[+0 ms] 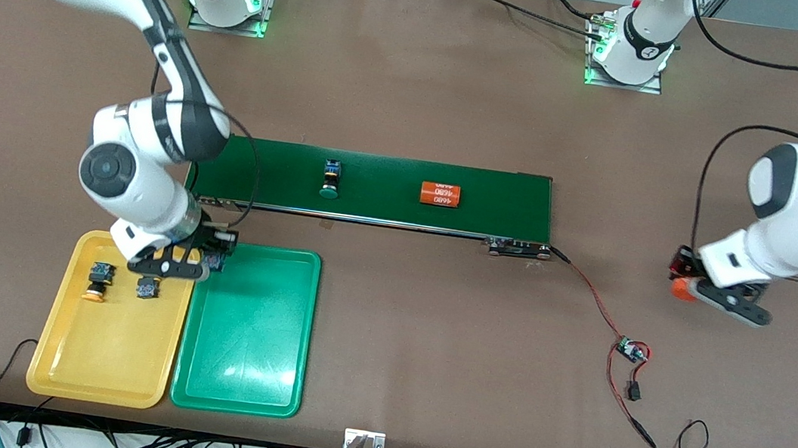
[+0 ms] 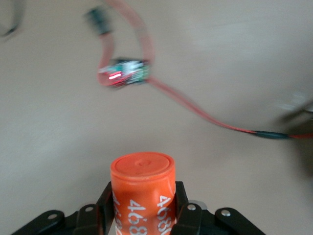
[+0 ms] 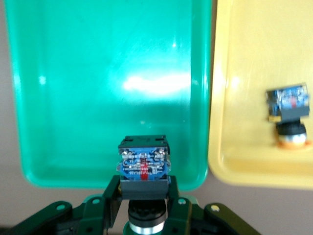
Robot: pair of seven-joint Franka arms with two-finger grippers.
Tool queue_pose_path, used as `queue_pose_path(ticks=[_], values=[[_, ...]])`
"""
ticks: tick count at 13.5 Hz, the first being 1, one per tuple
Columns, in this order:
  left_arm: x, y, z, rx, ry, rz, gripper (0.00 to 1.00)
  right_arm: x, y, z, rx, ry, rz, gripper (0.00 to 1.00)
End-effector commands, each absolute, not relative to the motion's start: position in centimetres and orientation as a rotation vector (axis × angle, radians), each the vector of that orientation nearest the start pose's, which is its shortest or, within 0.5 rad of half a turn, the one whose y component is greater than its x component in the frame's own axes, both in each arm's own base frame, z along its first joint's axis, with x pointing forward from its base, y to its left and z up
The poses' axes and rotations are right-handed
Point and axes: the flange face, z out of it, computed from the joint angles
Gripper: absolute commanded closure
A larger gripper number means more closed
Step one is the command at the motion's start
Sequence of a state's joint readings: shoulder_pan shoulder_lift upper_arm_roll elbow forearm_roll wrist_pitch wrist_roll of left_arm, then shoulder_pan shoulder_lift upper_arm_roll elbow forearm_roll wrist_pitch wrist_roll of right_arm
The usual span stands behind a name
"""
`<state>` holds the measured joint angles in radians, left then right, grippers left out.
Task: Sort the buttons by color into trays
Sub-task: 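Grasp a belt button with the right gripper while the left grasps cylinder, then drop the button in the green tray while the left places cylinder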
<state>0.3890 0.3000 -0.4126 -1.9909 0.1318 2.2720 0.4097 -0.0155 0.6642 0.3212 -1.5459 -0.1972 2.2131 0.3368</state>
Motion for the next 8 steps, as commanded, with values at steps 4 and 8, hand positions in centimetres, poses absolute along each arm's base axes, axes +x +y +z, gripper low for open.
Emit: queue_pose_path(ticks=[4, 8], values=[[53.4, -20.6, 33.2, -2.761, 1.558, 0.012, 1.0, 71.4, 16.1, 21.7, -3.131, -0.069, -0.01, 0.96], [49.5, -26.5, 31.1, -2.507, 1.962, 0.078, 1.0, 71.2, 17.4, 19.7, -3.124, -0.084, -0.021, 0.91]])
